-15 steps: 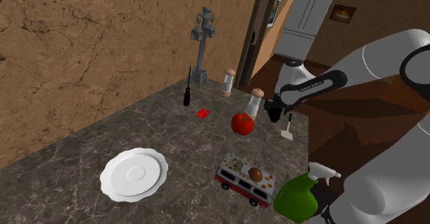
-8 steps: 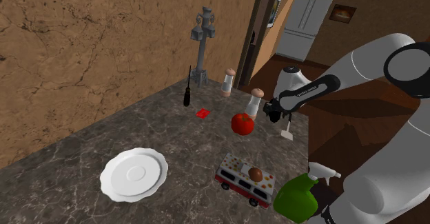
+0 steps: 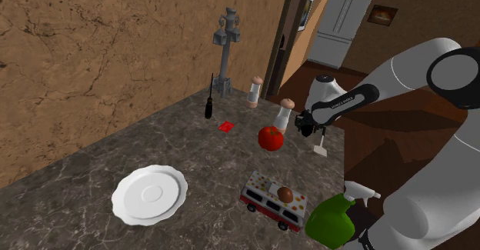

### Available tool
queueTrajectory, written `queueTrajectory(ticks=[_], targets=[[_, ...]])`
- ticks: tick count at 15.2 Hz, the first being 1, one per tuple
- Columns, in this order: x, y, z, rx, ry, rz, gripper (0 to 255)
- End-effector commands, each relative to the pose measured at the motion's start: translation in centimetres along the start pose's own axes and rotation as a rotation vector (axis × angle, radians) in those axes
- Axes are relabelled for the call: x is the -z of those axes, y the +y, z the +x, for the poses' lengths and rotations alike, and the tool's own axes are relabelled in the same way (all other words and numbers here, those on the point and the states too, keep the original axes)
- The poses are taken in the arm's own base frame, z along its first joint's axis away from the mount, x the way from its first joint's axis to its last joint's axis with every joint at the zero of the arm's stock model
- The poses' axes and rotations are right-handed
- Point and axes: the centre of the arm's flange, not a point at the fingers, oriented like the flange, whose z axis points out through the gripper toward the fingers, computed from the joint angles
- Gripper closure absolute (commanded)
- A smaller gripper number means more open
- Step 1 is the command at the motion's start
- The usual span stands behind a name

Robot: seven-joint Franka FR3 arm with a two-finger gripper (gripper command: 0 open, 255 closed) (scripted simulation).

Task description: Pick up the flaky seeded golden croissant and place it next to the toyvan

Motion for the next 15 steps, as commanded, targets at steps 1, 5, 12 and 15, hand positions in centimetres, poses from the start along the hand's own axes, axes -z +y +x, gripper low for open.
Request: queueTrajectory(ticks=[1,5,12,15], targets=[[0.0,0.0,0.0,0.001,0.0,0.0,255],[0.0,0.0,0.0,0.001,0.0,0.0,255],[1.5,0.2,0.4,0.001,0.0,0.0,255],[3.0,0.5,0.9,0.001,0.0,0.0,255]])
